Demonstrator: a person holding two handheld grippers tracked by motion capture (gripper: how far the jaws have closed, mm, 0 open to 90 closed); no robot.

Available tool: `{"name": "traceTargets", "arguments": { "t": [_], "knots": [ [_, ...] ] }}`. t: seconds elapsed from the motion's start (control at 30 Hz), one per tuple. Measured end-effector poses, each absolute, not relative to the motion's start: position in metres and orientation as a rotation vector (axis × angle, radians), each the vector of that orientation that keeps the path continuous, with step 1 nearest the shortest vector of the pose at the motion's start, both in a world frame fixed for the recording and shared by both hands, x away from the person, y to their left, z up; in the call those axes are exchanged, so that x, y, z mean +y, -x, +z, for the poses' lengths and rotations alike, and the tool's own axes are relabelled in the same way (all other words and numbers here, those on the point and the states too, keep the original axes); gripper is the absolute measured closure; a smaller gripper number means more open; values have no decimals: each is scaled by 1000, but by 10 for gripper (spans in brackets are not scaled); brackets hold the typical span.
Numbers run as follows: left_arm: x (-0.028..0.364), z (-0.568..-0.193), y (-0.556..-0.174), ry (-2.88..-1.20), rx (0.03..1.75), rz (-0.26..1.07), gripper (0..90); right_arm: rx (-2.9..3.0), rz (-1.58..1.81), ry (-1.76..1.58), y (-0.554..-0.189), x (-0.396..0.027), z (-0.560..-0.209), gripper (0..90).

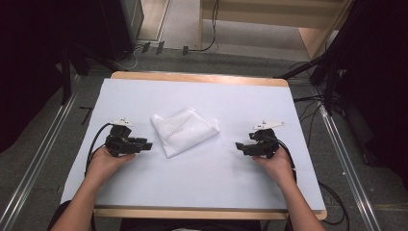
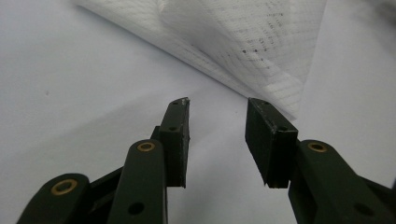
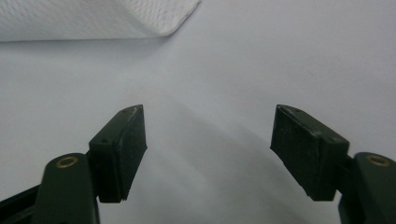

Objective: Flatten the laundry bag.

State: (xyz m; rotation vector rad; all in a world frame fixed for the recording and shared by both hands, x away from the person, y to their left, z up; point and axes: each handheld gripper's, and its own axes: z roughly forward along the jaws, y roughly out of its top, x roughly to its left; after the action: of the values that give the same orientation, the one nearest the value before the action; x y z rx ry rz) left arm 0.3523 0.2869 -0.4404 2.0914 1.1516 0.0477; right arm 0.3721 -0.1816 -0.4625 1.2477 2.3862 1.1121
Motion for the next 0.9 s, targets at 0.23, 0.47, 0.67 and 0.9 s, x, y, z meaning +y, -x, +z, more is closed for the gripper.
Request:
{"name": "traceTargets", "arguments": {
  "t": [0.23,0.47,0.67,0.9],
  "knots": [
    [285,-439,-354,-2082,1151,49,506,2408,1134,-1238,-368,-175,-459,373],
    [285,-437,-354,-2072,1132,44,462,2417,1141,-1277,-366,-172,-456,404],
    [285,-437,-355,-2067,1133,39,423,2428,1142,-1281,-365,-168,-454,413],
    [286,-437,-356,-2046,1150,25,376,2437,1139,-1272,-364,-166,-453,414]
  ]
}}
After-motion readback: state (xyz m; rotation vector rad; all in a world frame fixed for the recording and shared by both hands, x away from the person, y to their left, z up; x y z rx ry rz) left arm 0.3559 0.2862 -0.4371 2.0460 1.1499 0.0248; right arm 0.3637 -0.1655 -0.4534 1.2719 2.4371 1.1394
